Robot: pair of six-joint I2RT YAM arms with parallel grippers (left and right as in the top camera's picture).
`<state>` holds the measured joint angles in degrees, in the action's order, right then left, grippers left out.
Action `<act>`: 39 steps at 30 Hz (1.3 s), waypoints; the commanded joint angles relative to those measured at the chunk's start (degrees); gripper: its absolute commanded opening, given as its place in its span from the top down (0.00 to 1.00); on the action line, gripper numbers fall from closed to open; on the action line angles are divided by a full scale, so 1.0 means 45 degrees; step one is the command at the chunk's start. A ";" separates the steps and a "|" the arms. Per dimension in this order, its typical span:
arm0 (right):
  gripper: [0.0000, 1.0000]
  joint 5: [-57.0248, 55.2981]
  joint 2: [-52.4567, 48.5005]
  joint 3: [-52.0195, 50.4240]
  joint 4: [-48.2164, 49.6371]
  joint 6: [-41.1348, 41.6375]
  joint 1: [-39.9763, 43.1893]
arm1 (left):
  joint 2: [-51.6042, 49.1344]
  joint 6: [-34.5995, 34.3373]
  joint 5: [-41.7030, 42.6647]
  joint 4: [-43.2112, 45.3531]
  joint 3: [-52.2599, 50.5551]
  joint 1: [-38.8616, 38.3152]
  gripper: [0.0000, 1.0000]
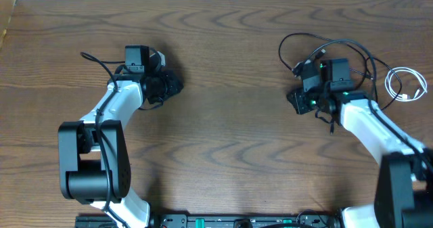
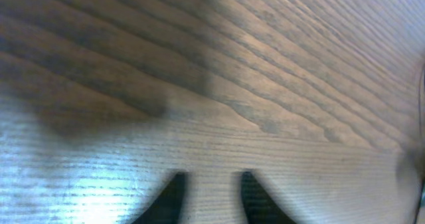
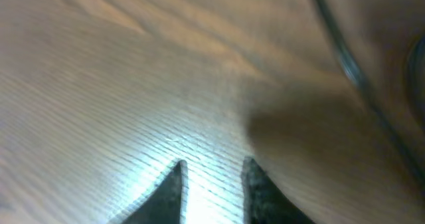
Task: Untangle cables
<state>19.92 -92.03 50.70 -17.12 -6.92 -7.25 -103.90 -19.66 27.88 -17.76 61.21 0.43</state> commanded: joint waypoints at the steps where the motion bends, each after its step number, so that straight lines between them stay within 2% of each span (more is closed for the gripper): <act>1: 0.01 0.0287 0.0481 0.0044 -0.0015 0.0015 -0.0083 | -0.0005 0.0131 -0.0466 -0.0029 0.0019 0.0029 0.02; 39: 0.01 0.0277 0.0447 0.0044 -0.0442 0.0005 -0.0078 | -0.0005 0.0126 -0.0452 -0.0024 0.0019 0.0034 0.02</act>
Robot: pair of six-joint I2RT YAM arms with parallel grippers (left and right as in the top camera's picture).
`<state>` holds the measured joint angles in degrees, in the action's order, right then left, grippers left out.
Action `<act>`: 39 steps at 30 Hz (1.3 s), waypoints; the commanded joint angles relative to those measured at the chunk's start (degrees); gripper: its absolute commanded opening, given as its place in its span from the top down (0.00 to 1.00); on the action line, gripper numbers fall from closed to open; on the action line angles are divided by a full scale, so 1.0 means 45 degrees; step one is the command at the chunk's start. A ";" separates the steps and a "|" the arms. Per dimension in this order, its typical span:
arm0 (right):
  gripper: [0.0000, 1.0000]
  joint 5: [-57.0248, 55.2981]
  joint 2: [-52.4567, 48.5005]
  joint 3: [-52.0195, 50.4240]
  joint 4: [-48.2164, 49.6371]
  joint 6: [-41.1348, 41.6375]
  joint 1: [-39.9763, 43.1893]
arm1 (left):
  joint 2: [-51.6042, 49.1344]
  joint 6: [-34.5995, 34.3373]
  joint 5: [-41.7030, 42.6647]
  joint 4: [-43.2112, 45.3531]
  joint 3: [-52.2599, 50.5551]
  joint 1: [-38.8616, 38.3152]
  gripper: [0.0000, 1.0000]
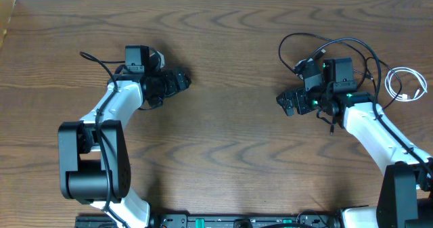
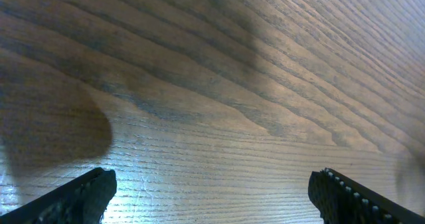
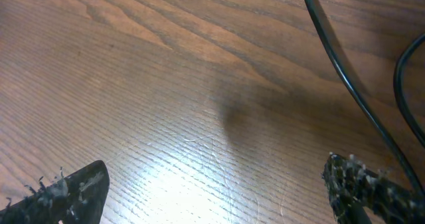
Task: Untangle cables
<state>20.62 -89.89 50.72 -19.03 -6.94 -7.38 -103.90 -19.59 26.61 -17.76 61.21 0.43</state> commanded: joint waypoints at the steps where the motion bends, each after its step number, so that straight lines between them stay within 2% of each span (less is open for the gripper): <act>1: 0.01 0.0121 -0.0029 0.0039 -0.0019 0.0010 -0.0049 | -0.0005 0.0112 -0.0170 -0.0029 0.0019 0.0034 0.02; 8: 0.01 0.0117 0.0491 0.0034 -0.0024 0.0010 -0.0049 | -0.0005 0.0112 -0.0170 -0.0024 0.0019 0.0034 0.02; 25: 0.01 0.0121 0.7354 0.0034 -0.0029 0.0010 -0.0049 | -0.0005 0.0112 -0.0170 -0.0024 0.0019 0.0034 0.02; 39: 0.01 0.0121 1.0671 0.0034 -0.0044 0.0010 -0.0049 | -0.0005 0.0112 -0.0170 -0.0024 0.0019 0.0034 0.02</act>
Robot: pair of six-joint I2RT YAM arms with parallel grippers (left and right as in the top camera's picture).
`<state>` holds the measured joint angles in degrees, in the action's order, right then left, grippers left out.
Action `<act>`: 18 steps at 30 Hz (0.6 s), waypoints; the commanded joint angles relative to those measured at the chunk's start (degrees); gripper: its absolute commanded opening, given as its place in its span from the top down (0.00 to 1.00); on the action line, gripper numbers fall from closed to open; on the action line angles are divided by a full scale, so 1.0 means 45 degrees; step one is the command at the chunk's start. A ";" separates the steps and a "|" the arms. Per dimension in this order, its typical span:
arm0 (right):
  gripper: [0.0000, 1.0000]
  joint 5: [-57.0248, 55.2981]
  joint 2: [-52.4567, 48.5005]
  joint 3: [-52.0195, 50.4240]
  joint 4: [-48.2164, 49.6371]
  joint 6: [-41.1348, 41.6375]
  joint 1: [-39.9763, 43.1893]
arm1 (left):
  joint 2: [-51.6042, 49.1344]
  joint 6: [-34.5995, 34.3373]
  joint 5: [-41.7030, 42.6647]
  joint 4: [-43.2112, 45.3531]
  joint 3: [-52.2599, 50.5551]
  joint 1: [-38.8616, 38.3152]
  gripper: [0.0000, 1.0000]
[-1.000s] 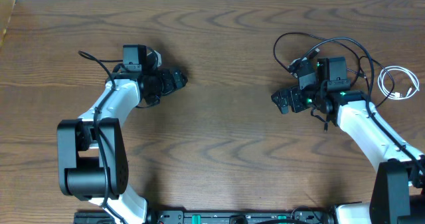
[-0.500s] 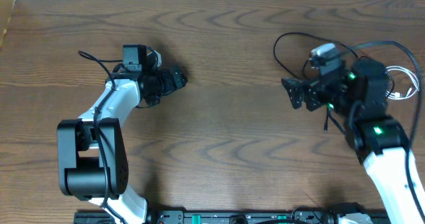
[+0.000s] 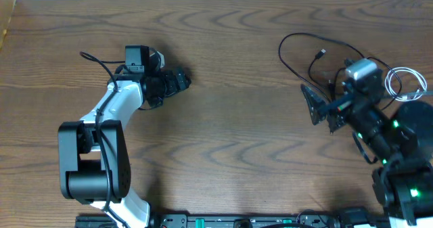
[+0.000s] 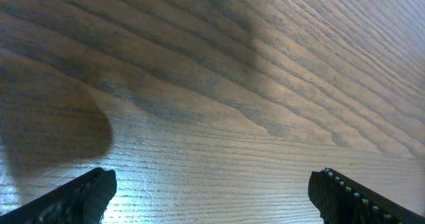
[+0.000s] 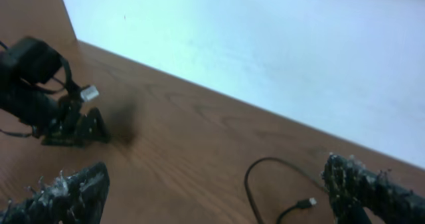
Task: Untangle cables
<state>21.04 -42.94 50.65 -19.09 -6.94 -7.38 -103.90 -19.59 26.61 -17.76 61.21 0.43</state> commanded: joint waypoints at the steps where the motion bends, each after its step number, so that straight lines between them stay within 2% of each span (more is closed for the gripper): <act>1: 0.01 0.0029 0.0262 0.0049 -0.0034 0.0010 -0.0049 | -0.0005 0.0112 -0.0170 -0.0029 0.0019 0.0034 0.02; 9: 0.01 0.0029 0.0180 0.0049 -0.1151 0.0010 -0.0049 | -0.0005 0.0112 -0.0170 -0.0029 0.0019 0.0034 0.02; 18: 0.01 0.0029 0.1088 -0.0588 -0.6042 0.0010 -0.0049 | -0.0005 0.0112 -0.0170 -0.0024 0.0019 0.0034 0.02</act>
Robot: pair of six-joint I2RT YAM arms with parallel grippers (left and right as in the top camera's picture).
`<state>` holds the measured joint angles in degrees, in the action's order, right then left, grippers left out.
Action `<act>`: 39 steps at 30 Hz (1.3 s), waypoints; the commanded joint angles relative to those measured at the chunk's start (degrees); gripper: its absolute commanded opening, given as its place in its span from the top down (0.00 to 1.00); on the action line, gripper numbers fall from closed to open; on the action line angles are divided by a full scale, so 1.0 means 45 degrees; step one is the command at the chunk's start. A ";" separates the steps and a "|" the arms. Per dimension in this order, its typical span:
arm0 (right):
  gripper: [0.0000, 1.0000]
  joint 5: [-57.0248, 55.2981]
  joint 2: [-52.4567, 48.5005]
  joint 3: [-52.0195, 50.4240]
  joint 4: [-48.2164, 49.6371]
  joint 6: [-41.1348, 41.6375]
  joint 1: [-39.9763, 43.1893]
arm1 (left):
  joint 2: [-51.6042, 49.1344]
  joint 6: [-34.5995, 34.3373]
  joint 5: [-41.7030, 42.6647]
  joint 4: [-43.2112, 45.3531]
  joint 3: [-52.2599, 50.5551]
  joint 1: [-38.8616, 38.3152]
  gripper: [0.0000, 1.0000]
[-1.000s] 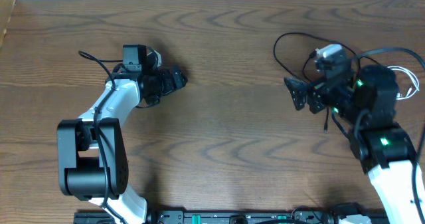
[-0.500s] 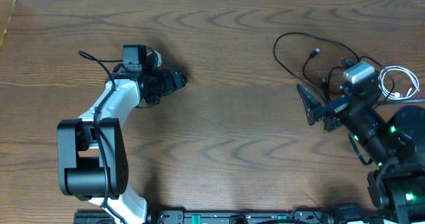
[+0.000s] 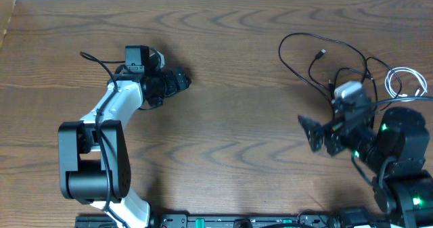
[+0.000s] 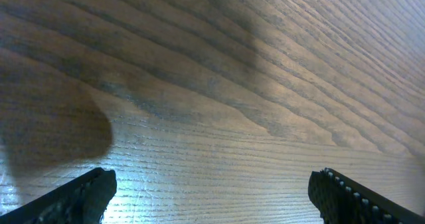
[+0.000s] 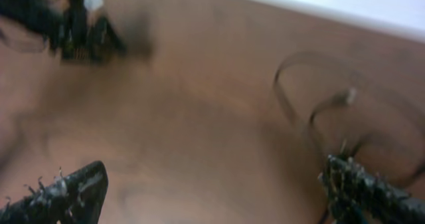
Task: Untangle cables
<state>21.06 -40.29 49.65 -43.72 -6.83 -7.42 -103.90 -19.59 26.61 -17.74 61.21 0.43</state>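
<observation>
A tangled black cable (image 3: pixel 281 52) lies in loops at the far right of the wooden table (image 3: pixel 230 120), blurred in the right wrist view as the black cable (image 5: pixel 284 104). A coiled white cable (image 3: pixel 388 84) lies just right of it. My right gripper (image 3: pixel 312 134) is open and empty, nearer than the cables and apart from them; its fingers (image 5: pixel 66 197) frame bare wood. My left gripper (image 3: pixel 179 79) is open and empty at the far left, close above the table, fingers (image 4: pixel 80 197) wide apart.
The table's far edge meets a white wall. The left arm (image 5: pixel 73 24) shows at the top left of the blurred right wrist view. Bare wood lies between the two grippers.
My right arm has drawn back toward the near edge, its gripper now farther from the black cable and its camera tilted down at the table. The left arm has not moved.
Both grippers stood nearly shut, low on the wood, the right one beside the black cable. Then both were open. Then the right arm was lifted away from the cables, its camera seeing the far wall. Now it sits farther back, still open.
</observation>
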 commanded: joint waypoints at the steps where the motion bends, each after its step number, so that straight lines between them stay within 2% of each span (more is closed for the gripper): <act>1: 0.01 0.0019 0.0748 -0.0583 -0.1035 -0.0015 -0.0039 | -0.0005 0.0112 -0.0170 -0.0029 0.0019 0.0034 0.02; 8: 0.01 0.0024 0.1817 -0.2356 -0.2569 -0.0015 -0.0039 | -0.0005 0.0112 -0.0170 -0.0029 0.0019 0.0034 0.02; 19: 0.01 0.0019 0.4371 -0.5722 -0.2288 -0.0015 -0.0039 | -0.0005 0.0112 -0.0170 -0.0029 0.0019 0.0034 0.02; 28: 0.01 0.0019 0.4731 -0.6489 -0.1860 -0.0015 -0.0039 | -0.0005 0.0112 -0.0170 -0.0029 0.0019 0.0034 0.02; 39: 0.01 0.0024 0.8626 -0.6494 -0.0991 -0.0015 0.0495 | -0.0005 0.0112 -0.0170 -0.0029 0.0019 0.0034 0.02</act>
<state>21.06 -4.75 20.58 -48.88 -6.90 -6.48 -103.90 -19.59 26.61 -17.76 61.21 0.43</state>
